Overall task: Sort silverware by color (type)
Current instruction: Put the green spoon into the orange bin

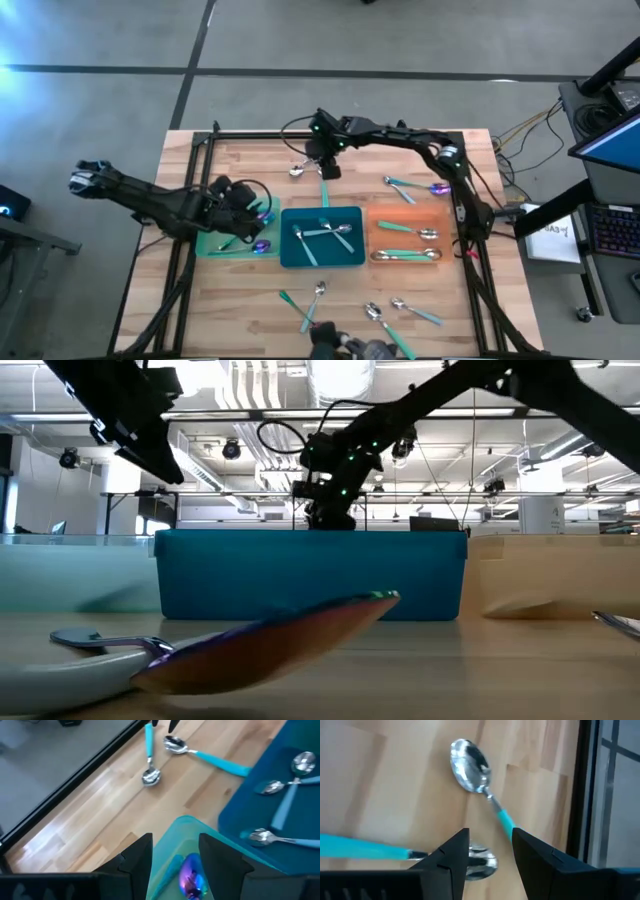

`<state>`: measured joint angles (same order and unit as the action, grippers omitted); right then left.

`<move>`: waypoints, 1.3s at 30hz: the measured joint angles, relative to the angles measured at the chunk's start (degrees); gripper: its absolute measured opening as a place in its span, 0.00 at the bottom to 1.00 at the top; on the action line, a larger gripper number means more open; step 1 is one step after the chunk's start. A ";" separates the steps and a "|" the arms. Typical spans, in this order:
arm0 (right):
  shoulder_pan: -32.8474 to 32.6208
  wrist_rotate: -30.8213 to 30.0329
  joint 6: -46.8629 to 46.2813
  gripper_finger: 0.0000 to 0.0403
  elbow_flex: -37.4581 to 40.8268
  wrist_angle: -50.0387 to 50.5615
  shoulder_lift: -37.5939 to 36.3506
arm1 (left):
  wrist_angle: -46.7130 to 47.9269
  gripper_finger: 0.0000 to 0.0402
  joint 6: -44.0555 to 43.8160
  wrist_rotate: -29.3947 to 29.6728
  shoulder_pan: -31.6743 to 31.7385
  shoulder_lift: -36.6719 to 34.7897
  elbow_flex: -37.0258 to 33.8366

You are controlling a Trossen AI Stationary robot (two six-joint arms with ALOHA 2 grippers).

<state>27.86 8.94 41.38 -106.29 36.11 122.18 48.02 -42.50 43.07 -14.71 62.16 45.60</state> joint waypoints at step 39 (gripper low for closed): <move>4.23 0.12 11.34 0.33 -19.60 10.32 14.98 | 2.42 0.36 6.03 -0.11 13.72 -0.42 -1.84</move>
<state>32.10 9.06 52.71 -125.89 46.43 137.16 50.44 -36.47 42.96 -0.99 61.73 43.77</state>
